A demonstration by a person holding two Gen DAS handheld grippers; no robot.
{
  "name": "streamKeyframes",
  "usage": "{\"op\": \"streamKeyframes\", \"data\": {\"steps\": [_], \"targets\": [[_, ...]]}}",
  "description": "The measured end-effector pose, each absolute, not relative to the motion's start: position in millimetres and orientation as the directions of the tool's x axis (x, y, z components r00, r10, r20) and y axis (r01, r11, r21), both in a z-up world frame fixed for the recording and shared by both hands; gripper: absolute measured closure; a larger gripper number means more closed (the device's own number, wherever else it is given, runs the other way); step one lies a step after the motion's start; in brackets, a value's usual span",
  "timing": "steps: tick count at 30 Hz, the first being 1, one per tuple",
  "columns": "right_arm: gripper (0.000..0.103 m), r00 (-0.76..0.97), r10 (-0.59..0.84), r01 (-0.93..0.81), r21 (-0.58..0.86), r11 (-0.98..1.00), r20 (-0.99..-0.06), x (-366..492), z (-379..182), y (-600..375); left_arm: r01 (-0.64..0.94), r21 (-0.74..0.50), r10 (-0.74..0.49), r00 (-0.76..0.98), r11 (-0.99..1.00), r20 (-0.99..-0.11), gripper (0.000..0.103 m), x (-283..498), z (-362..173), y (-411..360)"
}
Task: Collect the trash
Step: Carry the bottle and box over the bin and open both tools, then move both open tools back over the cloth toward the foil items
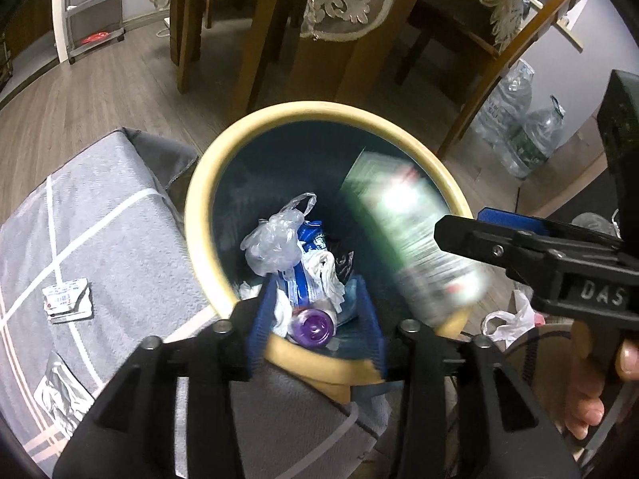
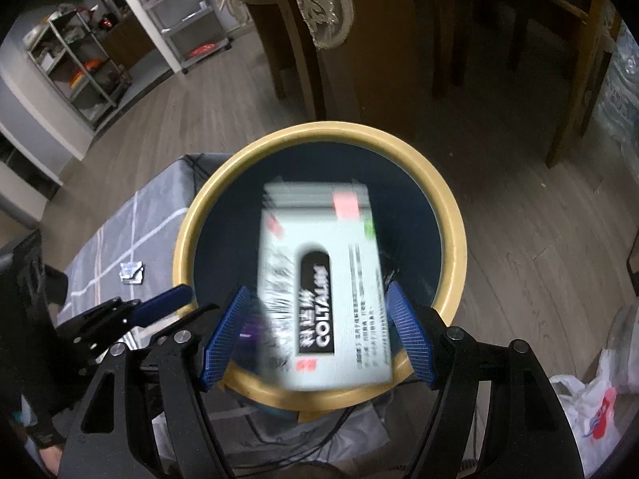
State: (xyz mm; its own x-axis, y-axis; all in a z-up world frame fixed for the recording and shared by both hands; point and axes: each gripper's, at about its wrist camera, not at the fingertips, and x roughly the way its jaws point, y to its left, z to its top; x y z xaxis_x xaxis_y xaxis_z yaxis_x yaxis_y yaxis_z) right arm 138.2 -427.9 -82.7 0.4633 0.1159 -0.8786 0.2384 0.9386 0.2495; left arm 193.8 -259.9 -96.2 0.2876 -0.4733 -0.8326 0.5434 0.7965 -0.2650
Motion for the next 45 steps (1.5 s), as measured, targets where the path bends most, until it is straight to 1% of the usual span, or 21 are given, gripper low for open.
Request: {"op": "streamKeyframes", "data": {"steps": [7, 9, 12, 14, 19, 20, 24, 30, 35, 39, 41, 45], "targets": [[0.027, 0.467, 0.110, 0.227, 0.239, 0.944, -0.877, 138, -82, -423, 0.524, -0.263, -0.472, 0.316, 0.810, -0.823, 0.057, 190, -89, -228], [0.027, 0.470, 0.106, 0.218, 0.231, 0.948, -0.876, 139, -81, -420, 0.514, -0.256, -0.466, 0.333, 0.819, -0.820, 0.052, 187, -85, -217], [0.026, 0.475, 0.099, 0.204, 0.219, 0.954, -0.874, 140, -79, -415, 0.489, -0.235, -0.442, 0.365, 0.840, -0.819, 0.048, 183, -80, -192], [0.026, 0.484, 0.089, 0.191, 0.204, 0.960, -0.870, 139, -76, -408, 0.462, -0.217, -0.416, 0.388, 0.860, -0.822, 0.041, 179, -78, -172], [0.026, 0.512, 0.065, 0.138, 0.156, 0.978, -0.857, 139, -69, -386, 0.322, -0.170, -0.305, 0.433, 0.931, -0.849, 0.026, 174, -82, -123], [0.026, 0.524, 0.063, 0.127, 0.151, 0.980, -0.850, 138, -68, -381, 0.278, -0.160, -0.274, 0.440, 0.947, -0.855, 0.025, 173, -85, -111], [0.026, 0.557, 0.075, 0.102, 0.158, 0.982, -0.827, 136, -65, -368, 0.121, -0.160, -0.197, 0.423, 0.980, -0.884, 0.023, 173, -99, -81], [0.026, 0.570, 0.100, 0.059, 0.163, 0.985, -0.815, 135, -65, -353, -0.016, -0.132, -0.112, 0.423, 0.991, -0.899, 0.020, 180, -110, -71], [0.026, 0.572, 0.111, 0.051, 0.170, 0.984, -0.813, 135, -66, -352, -0.157, -0.171, -0.100, 0.381, 0.973, -0.919, 0.020, 189, -127, -66], [0.026, 0.576, 0.118, 0.054, 0.181, 0.982, -0.809, 133, -66, -352, -0.218, -0.136, -0.052, 0.350, 0.966, -0.935, 0.020, 188, -140, -69], [0.026, 0.575, 0.118, 0.051, 0.179, 0.982, -0.810, 133, -66, -352, -0.233, -0.132, -0.047, 0.338, 0.963, -0.940, 0.020, 188, -146, -70], [0.026, 0.576, 0.127, 0.039, 0.182, 0.983, -0.807, 133, -65, -349, -0.218, -0.115, -0.030, 0.360, 0.969, -0.933, 0.019, 187, -151, -78]]}}
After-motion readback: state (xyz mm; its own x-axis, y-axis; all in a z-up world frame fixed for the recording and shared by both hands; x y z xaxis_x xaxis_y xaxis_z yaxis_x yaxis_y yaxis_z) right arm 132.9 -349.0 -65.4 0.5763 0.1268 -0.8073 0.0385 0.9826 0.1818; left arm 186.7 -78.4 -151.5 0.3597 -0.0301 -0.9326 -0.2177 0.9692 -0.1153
